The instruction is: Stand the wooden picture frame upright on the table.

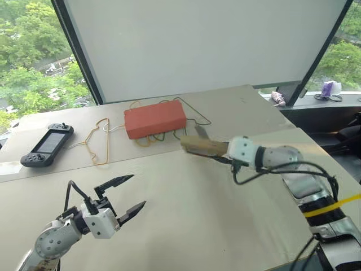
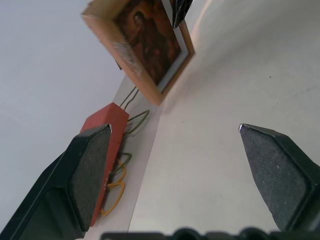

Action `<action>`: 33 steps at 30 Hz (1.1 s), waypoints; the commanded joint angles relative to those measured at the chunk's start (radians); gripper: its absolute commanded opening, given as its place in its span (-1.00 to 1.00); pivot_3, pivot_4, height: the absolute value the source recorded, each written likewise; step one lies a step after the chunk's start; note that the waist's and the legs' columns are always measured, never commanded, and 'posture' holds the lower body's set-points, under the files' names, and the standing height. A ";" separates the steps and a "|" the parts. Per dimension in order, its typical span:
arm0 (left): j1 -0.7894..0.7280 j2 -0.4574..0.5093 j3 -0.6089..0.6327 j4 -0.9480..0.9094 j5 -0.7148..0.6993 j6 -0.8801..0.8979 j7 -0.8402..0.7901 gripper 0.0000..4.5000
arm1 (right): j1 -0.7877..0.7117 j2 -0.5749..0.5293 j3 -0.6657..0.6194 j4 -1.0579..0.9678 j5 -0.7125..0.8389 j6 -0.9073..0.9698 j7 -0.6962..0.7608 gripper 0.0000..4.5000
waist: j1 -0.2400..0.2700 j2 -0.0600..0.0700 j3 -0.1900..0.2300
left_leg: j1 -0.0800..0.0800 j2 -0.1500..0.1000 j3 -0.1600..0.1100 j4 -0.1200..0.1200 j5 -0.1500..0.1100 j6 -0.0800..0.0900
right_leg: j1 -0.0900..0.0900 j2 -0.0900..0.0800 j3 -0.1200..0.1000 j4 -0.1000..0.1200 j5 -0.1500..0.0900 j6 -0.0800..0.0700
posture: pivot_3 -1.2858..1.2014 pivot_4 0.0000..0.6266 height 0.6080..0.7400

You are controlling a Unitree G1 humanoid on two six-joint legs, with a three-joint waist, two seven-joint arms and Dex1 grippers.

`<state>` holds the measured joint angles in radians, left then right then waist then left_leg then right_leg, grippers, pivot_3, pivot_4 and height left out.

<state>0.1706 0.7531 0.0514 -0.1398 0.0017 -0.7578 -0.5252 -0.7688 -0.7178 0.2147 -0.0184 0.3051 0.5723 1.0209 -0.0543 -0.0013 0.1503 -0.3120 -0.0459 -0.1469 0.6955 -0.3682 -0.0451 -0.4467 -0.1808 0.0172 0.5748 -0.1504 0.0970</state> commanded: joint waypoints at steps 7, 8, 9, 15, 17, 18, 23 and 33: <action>-0.013 -0.024 -0.005 -0.065 -0.003 0.014 -0.016 0.96 | -0.137 -0.025 0.037 -0.008 0.222 0.560 0.113 -0.45 | 0.018 0.000 0.000 | -0.002 0.000 0.000 0.000 0.000 0.000 | -0.002 0.000 -0.002 -0.001 0.000 0.000 | 0.03 -0.52 1.00; -0.013 -0.027 -0.004 -0.067 -0.003 0.018 -0.016 0.96 | -0.130 -0.021 0.049 0.002 0.218 0.561 0.114 -0.45 | 0.017 0.000 0.000 | -0.002 0.000 0.000 0.000 0.000 0.000 | -0.002 0.000 -0.001 -0.001 0.001 0.000 | 0.03 -0.52 1.00; -0.012 -0.028 -0.004 -0.068 -0.003 0.020 -0.017 0.96 | -0.125 -0.017 0.058 0.011 0.216 0.560 0.114 -0.45 | 0.017 0.000 0.000 | -0.002 0.000 0.000 0.000 0.000 0.000 | -0.002 0.000 -0.002 -0.001 0.001 0.000 | 0.03 -0.52 1.00; -0.019 -0.036 -0.009 -0.077 0.002 0.026 -0.025 1.00 | -0.098 0.027 0.074 0.094 0.177 0.503 0.093 0.01 | 0.008 0.000 0.000 | -0.002 0.000 0.001 0.000 0.000 0.000 | -0.004 0.000 -0.001 0.001 0.001 0.000 | 0.03 -0.52 1.00; -0.020 -0.036 -0.010 -0.076 0.001 0.022 -0.030 1.00 | -0.089 0.026 0.067 0.104 0.169 0.490 0.088 0.24 | 0.011 0.000 0.000 | -0.002 0.000 0.001 0.001 0.000 0.000 | -0.004 0.000 -0.002 0.002 0.002 -0.001 | 0.03 -0.52 1.00; -0.022 -0.037 -0.009 -0.075 0.000 0.023 -0.031 1.00 | -0.087 0.025 0.058 0.106 0.171 0.493 0.086 0.39 | 0.012 0.000 0.000 | -0.002 0.000 0.001 0.001 0.000 0.000 | -0.004 0.000 -0.002 0.002 0.002 -0.001 | 0.03 -0.52 1.00; -0.031 -0.041 -0.010 -0.067 -0.006 0.029 -0.041 1.00 | -0.051 -0.044 -0.018 0.057 0.222 0.540 0.112 0.84 | 0.015 0.000 0.000 | -0.002 0.000 0.001 0.001 0.000 0.000 | -0.004 0.000 -0.002 0.002 0.002 -0.001 | 0.03 -0.52 1.00; 0.006 -0.059 -0.009 -0.091 -0.088 0.159 -0.057 1.00 | 0.249 -0.279 -0.259 -0.235 0.323 0.585 0.088 0.84 | 0.025 0.000 0.000 | -0.004 0.000 0.001 0.001 0.000 0.000 | -0.004 0.000 -0.002 -0.001 0.002 0.000 | 0.03 -0.52 1.00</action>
<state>0.1611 0.6988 0.0228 -0.1886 -0.0474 -0.6306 -0.5826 -0.5461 -0.9768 0.0172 -0.1721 0.6091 1.1670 1.1241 -0.0294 -0.0014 0.1502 -0.3157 -0.0457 -0.1457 0.6963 -0.3684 -0.0450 -0.4505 -0.1808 0.0149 0.5736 -0.1482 0.0971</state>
